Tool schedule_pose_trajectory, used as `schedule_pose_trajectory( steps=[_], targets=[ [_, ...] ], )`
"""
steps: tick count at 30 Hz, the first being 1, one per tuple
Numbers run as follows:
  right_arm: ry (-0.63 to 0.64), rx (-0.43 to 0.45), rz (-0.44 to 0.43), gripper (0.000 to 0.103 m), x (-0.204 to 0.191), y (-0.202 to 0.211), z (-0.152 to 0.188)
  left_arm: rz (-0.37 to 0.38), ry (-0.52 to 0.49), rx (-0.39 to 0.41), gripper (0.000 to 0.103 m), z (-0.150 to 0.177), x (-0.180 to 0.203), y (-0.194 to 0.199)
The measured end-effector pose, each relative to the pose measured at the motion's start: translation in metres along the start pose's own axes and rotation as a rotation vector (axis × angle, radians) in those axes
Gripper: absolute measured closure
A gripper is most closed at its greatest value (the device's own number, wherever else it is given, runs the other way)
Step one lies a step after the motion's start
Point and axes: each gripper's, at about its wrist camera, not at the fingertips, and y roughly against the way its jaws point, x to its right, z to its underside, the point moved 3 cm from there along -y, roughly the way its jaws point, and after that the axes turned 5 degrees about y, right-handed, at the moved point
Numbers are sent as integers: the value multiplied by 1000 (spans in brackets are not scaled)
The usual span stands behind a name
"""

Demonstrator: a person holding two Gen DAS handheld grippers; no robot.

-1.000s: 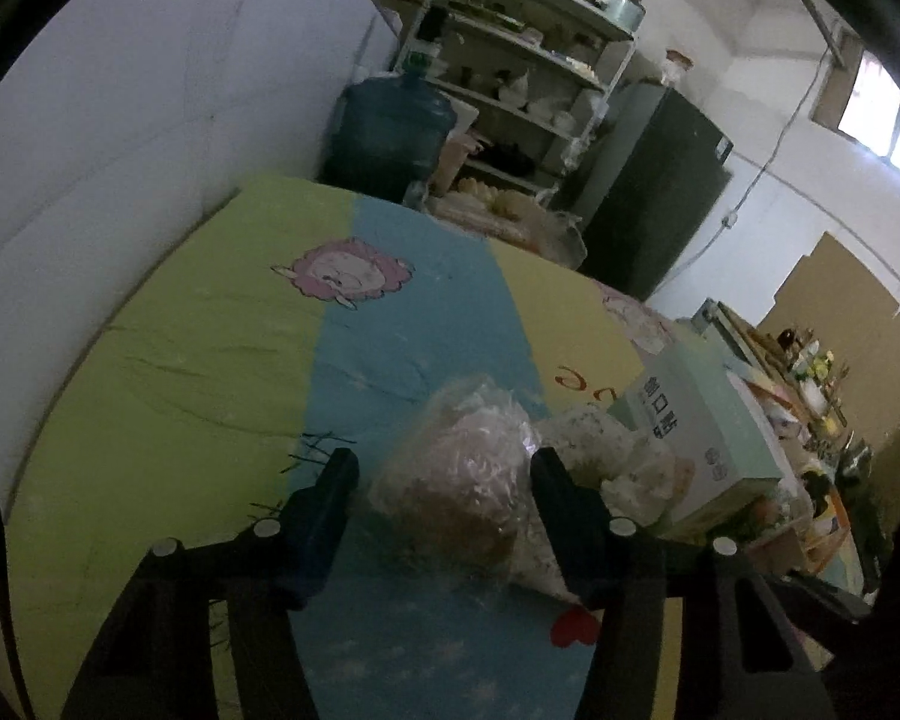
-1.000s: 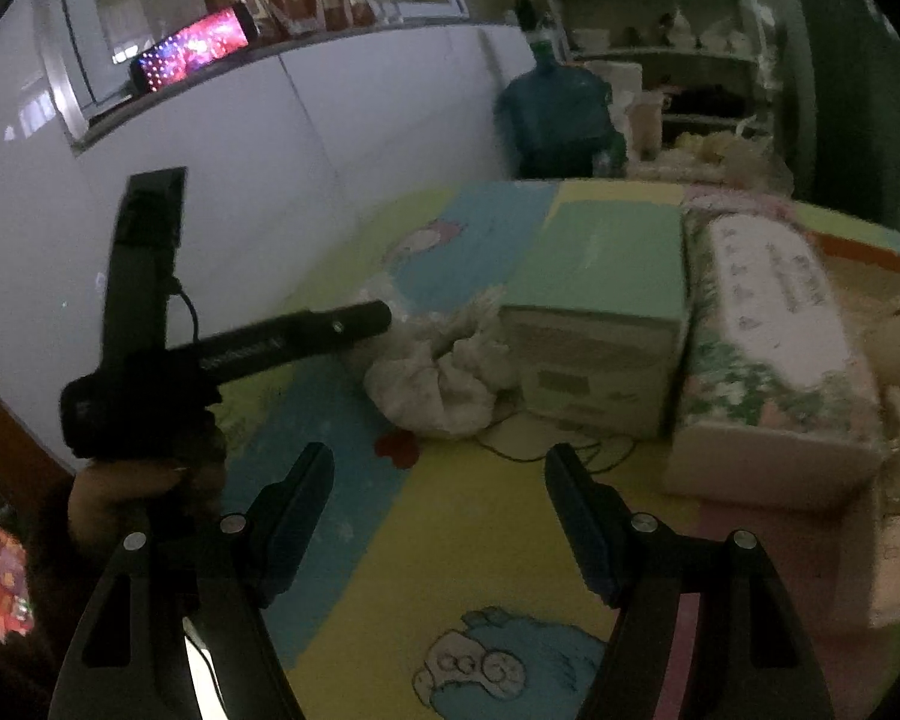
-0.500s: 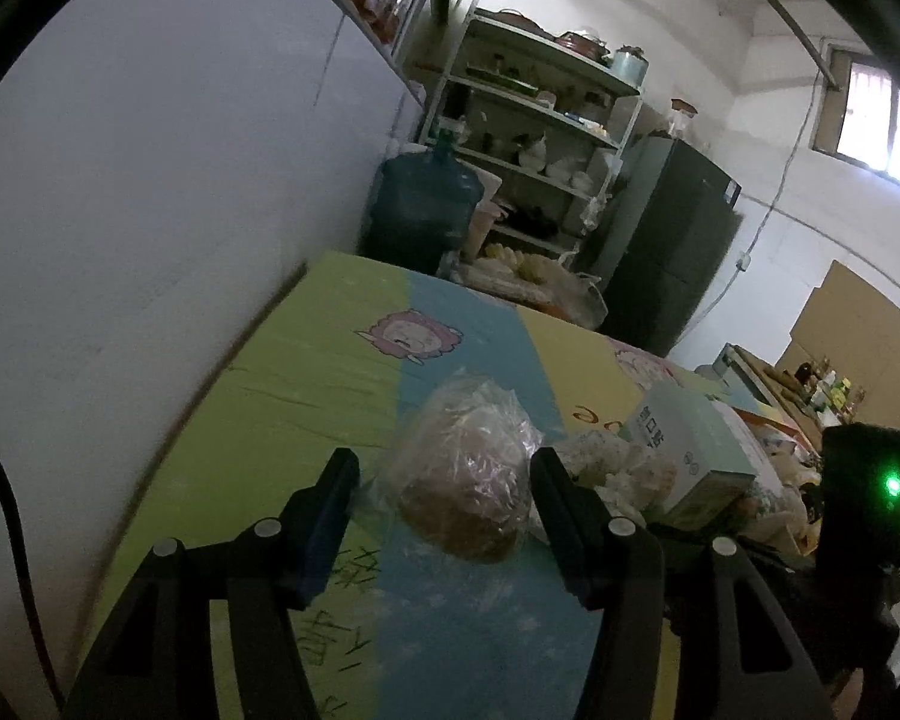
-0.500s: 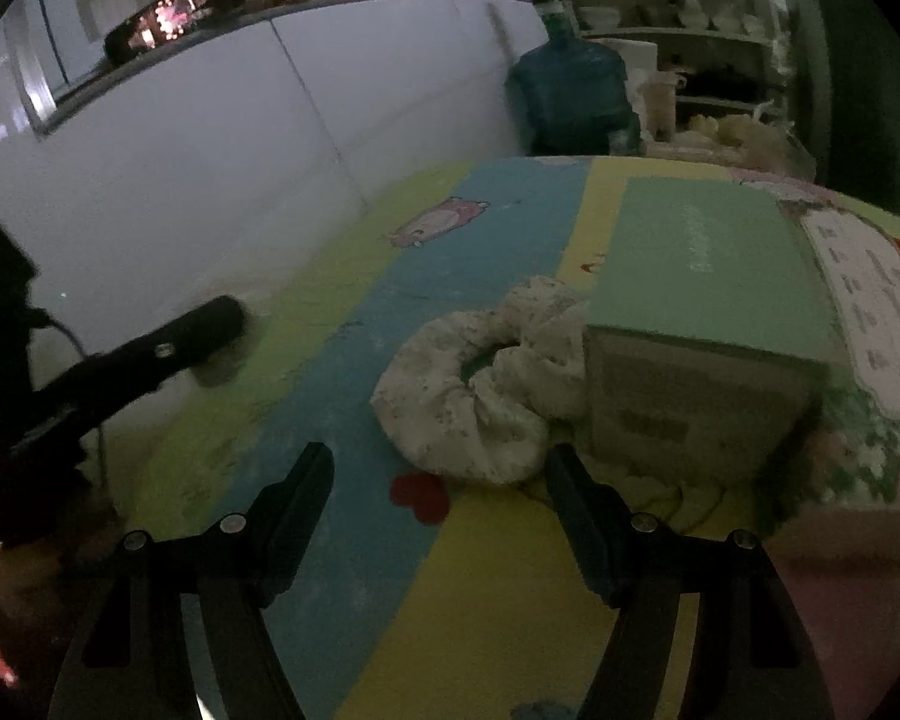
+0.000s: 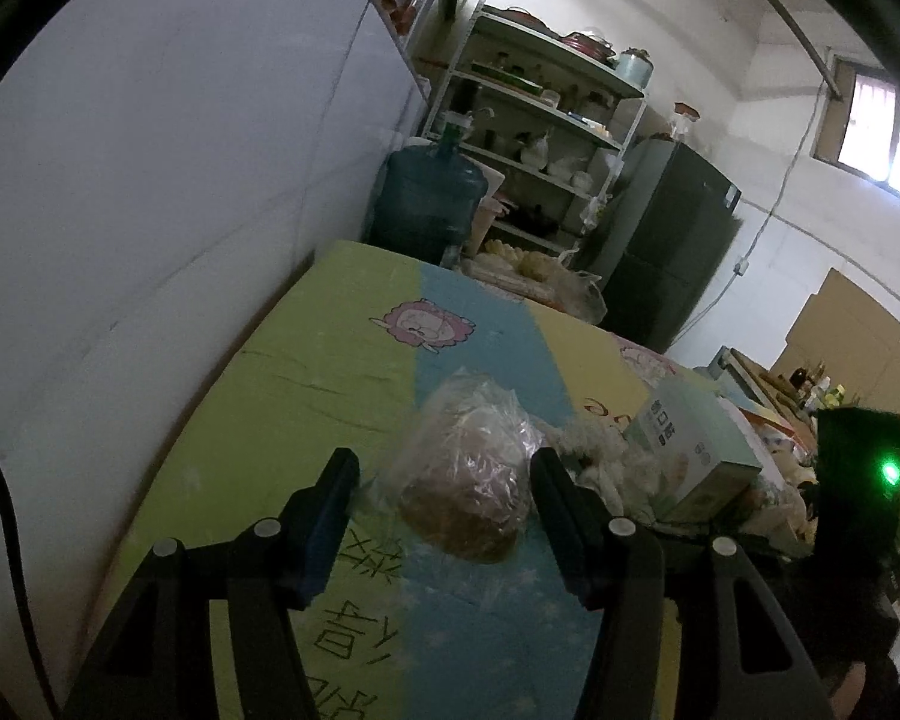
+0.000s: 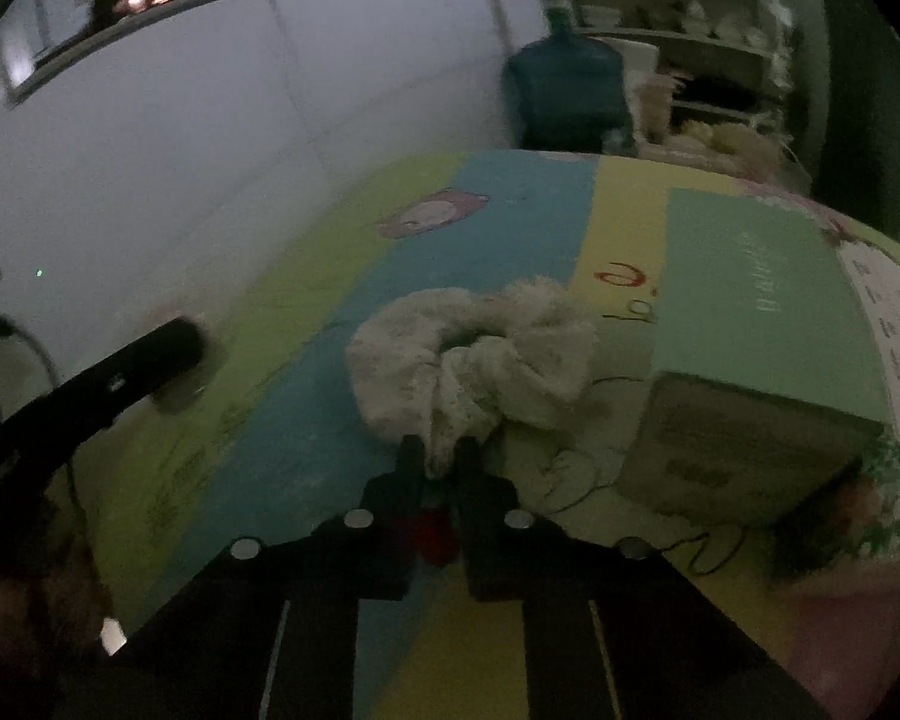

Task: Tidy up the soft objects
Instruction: 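Grasp the clear bread bag with the left gripper while the right gripper grasps the white floral scrunchie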

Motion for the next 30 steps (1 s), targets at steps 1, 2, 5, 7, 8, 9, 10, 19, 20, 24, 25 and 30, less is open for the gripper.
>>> schedule_pose_trajectory(
  steps=[1,2,5,7,8,9,10,19,20,24,25,30],
  targets=[
    [13,-4,-31,93,-5,1,1,2,2,1,43,-1,-1,0],
    [28,-8,-68,93,-11,2,3,4,3,4,43,-1,-2,0],
    [54,-6,-184,91,-24,10,5,7,7,13,43,-3,-3,2],
    [85,-6,-216,89,-32,17,4,15,12,16,43,-2,-3,3],
    [111,-9,-233,81,-38,20,3,18,11,18,43,-3,-4,4],
    [142,-16,-247,58,-43,24,3,17,11,19,43,-2,-4,5],
    [157,-18,-241,44,-45,26,3,16,12,21,43,-2,-6,6],
    [131,12,8,22,-16,2,-17,19,28,9,43,2,-13,4],
    [136,-1,28,22,-15,-4,-17,18,29,7,43,2,-14,5],
    [132,-70,63,23,-13,-31,-18,18,35,-1,43,3,-14,6],
    [138,-76,79,23,-15,-32,-16,17,33,-4,43,3,-13,6],
    [175,-76,144,24,-21,-40,-13,6,22,-17,43,2,-12,8]
  ],
)
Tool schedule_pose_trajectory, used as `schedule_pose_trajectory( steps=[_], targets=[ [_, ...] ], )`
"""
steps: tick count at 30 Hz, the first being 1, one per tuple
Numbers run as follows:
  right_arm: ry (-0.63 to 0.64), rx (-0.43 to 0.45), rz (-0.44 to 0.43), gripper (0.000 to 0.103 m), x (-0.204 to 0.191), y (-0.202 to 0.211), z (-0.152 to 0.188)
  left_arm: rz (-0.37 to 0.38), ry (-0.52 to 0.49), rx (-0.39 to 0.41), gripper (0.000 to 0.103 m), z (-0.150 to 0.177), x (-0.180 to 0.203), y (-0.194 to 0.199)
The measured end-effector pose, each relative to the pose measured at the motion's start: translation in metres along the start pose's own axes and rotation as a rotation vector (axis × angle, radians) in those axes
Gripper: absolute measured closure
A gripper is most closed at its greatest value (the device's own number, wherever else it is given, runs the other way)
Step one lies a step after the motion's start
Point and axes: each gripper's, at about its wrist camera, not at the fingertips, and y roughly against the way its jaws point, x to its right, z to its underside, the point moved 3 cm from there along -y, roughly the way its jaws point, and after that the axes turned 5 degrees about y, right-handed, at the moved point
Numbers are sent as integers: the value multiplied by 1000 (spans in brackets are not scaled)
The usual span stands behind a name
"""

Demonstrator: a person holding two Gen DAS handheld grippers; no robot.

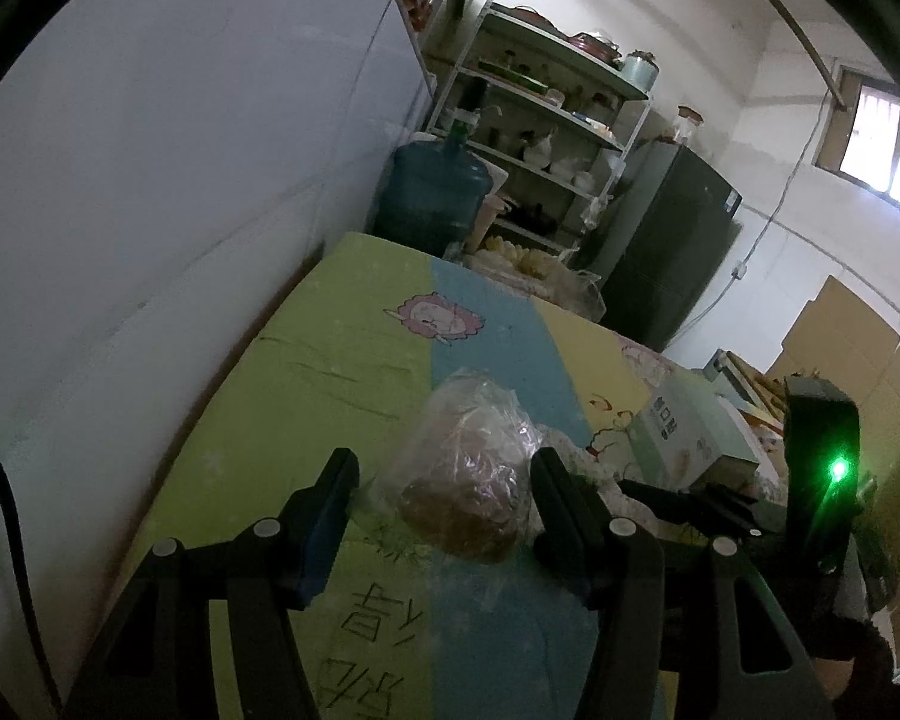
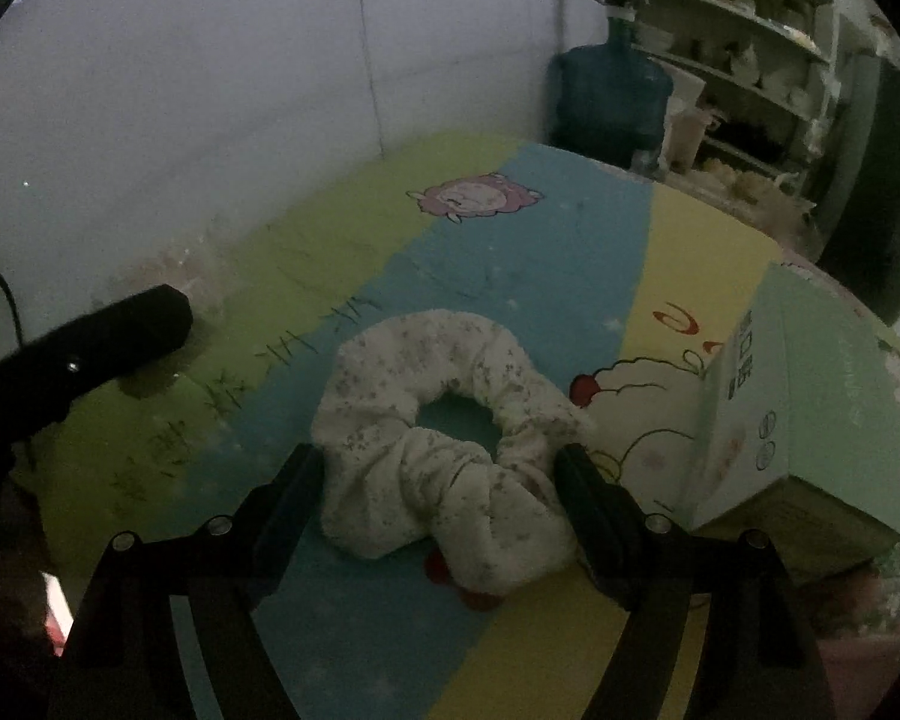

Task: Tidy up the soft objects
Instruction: 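Grasp the clear bread bag with the left gripper while the right gripper grasps the white floral scrunchie, then carry the bread bag and scrunchie with both grippers over the tray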

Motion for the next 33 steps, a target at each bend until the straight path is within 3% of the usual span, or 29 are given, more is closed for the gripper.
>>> schedule_pose_trajectory(
  steps=[4,6,9,13,16,24,33],
  targets=[
    [-20,8,50,43,3,1,2,-4,-3,7,43,1,1,3],
    [-49,18,38,67,7,7,6,-5,-1,9,43,2,1,3],
    [-88,27,-11,82,13,16,11,3,10,14,43,4,3,5],
    [-124,65,-89,84,13,41,20,18,12,36,43,4,11,11],
    [-116,115,-100,84,11,66,23,30,-6,55,43,6,23,18],
    [-104,246,-72,84,22,131,29,69,-76,84,43,8,67,29],
    [-149,321,-26,84,64,168,45,120,-143,88,43,13,126,25]
  ],
)
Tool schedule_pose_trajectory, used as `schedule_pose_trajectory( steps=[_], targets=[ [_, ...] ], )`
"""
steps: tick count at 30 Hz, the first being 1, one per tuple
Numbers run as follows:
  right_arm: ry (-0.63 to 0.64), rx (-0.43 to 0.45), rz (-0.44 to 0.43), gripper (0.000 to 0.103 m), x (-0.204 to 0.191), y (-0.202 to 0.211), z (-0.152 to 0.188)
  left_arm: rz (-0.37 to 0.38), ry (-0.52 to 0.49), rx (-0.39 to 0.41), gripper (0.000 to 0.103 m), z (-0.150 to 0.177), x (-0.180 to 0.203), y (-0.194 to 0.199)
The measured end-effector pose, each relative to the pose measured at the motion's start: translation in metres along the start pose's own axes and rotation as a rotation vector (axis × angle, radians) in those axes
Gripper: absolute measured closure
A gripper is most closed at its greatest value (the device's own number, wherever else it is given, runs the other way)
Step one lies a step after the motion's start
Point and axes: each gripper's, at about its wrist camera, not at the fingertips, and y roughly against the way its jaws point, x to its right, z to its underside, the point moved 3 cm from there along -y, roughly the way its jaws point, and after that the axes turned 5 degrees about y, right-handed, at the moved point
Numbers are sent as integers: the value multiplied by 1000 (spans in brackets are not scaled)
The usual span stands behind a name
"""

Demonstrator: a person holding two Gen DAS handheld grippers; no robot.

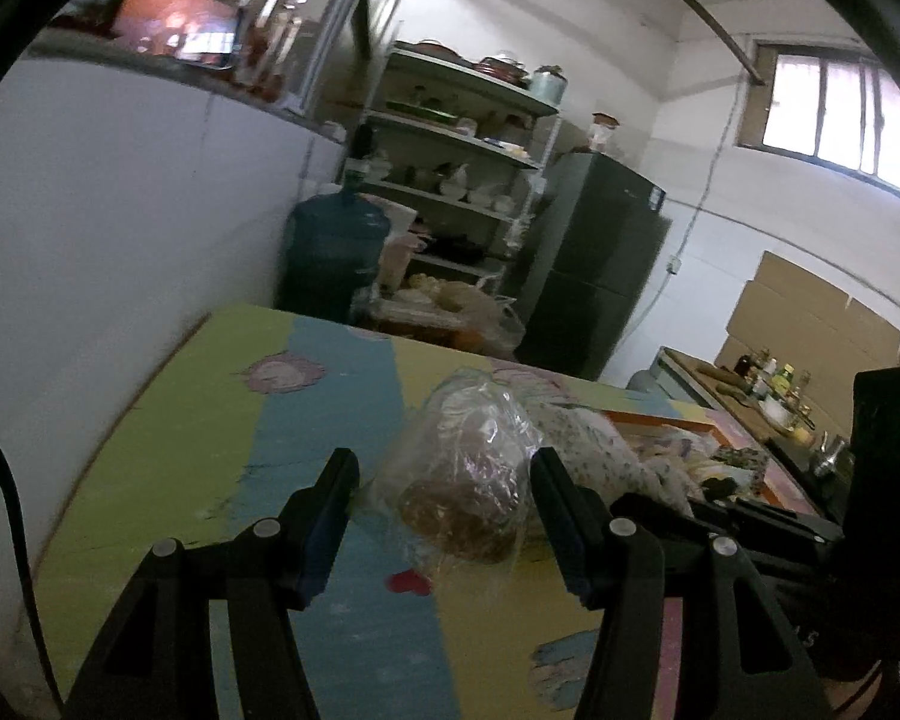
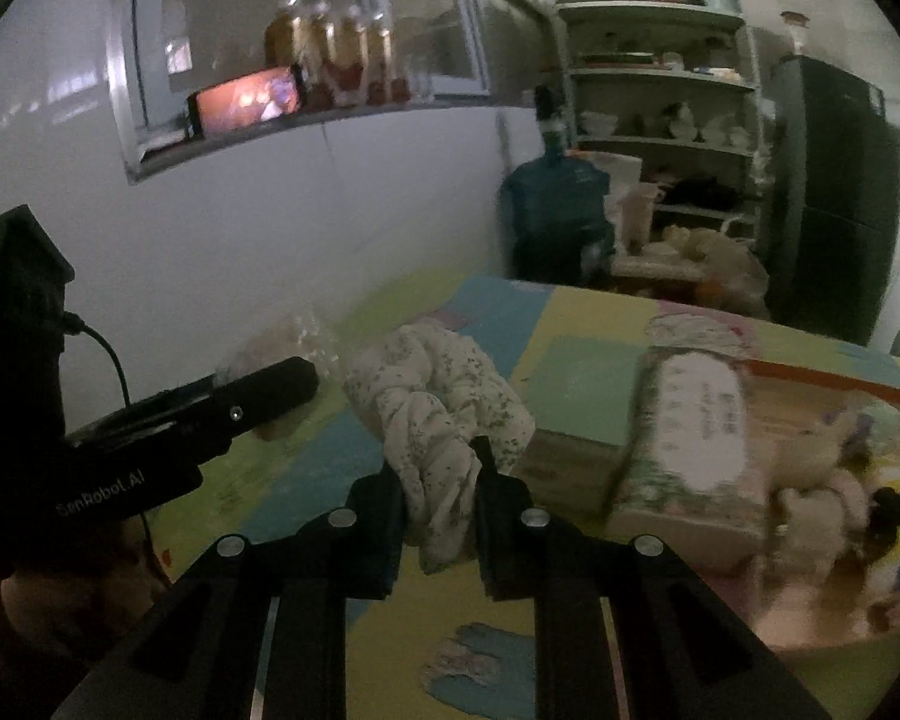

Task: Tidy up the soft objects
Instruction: 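Carry the bread bag and scrunchie with both grippers over the tray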

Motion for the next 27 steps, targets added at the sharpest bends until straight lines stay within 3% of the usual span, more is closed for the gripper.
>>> schedule_pose_trajectory(
  steps=[27],
  targets=[
    [-193,115,171,83,155,94,29,113,-126,-66,43,14,153,-72]
  ],
)
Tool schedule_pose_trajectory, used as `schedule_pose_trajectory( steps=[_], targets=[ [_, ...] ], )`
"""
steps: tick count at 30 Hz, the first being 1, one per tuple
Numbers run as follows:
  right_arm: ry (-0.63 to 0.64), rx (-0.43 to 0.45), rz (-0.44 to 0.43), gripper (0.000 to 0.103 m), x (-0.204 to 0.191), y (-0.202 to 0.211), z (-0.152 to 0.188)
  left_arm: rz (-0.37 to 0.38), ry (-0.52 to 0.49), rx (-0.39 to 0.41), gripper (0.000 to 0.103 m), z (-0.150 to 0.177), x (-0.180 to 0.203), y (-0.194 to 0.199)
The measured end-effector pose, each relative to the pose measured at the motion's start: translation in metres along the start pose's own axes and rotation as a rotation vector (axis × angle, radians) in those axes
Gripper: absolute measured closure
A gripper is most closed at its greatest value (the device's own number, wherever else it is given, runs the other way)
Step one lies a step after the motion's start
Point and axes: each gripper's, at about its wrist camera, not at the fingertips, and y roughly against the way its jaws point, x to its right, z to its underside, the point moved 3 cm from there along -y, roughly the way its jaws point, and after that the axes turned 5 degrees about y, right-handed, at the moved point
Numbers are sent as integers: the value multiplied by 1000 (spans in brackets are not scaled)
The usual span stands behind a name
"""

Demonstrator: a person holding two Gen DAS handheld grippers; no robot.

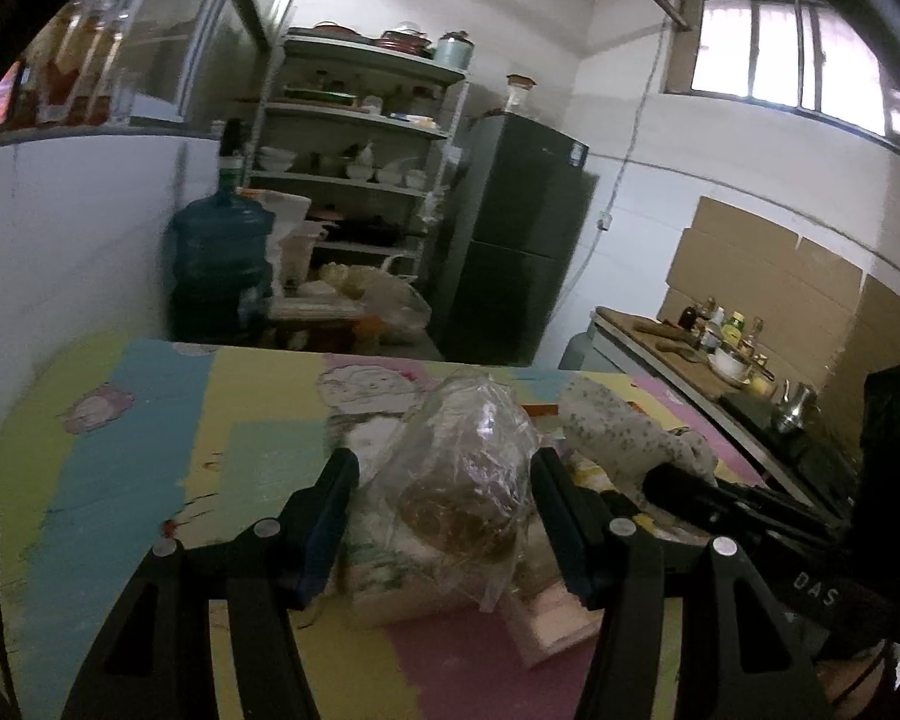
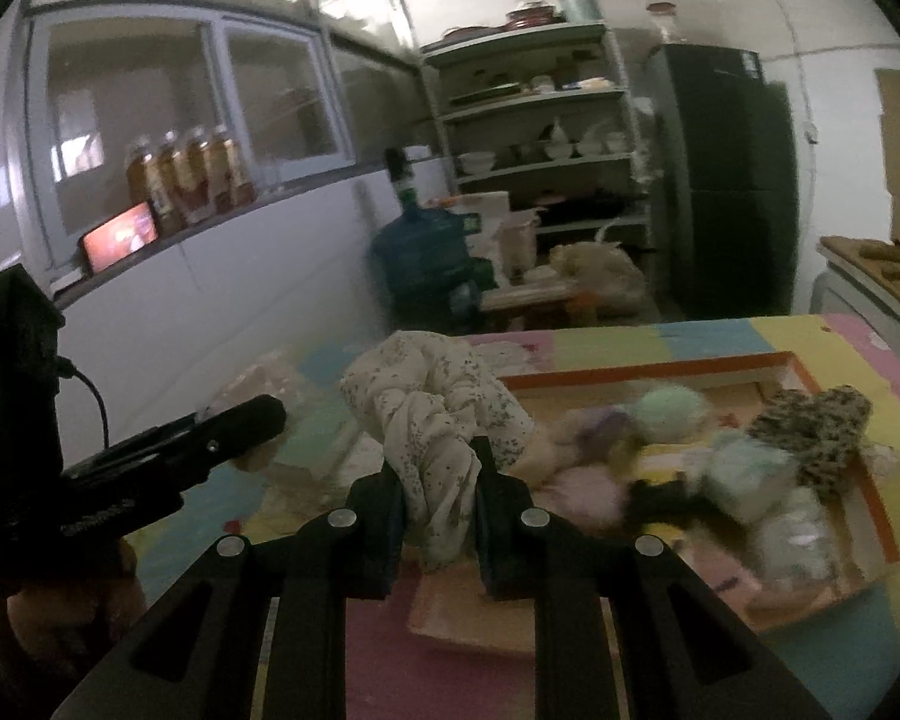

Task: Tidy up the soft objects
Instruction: 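Carry the bread bag and scrunchie with both grippers over the tray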

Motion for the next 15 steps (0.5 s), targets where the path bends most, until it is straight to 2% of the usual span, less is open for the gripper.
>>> schedule_pose_trajectory(
  steps=[15],
  targets=[
    [-79,37,187,83,93,38,10,113,-61,-78,43,6,79,-62]
  ],
)
